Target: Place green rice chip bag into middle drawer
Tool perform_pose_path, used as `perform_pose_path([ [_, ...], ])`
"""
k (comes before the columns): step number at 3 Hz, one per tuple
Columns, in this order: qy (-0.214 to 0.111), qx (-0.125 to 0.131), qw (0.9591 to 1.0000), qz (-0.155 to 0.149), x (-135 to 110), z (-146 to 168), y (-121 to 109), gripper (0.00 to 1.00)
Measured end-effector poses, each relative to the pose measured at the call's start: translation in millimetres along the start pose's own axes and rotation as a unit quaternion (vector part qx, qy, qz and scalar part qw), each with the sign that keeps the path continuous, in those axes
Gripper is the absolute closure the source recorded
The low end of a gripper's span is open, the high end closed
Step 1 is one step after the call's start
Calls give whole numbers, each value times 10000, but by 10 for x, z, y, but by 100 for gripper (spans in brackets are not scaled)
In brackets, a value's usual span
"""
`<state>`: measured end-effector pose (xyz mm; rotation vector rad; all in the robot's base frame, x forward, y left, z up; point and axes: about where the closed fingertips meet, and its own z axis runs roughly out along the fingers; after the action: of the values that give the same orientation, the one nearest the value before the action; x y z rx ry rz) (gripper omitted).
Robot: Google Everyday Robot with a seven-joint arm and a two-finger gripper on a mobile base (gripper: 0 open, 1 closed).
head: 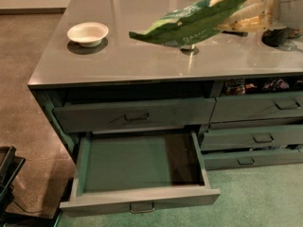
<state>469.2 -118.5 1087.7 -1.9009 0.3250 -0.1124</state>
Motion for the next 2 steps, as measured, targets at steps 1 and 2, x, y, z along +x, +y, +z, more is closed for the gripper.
perform_pose_path([
  [1,-79,-61,10000,-7,-107,83,274,100],
  [2,-109,78,9999,-105,-308,194,640,100],
])
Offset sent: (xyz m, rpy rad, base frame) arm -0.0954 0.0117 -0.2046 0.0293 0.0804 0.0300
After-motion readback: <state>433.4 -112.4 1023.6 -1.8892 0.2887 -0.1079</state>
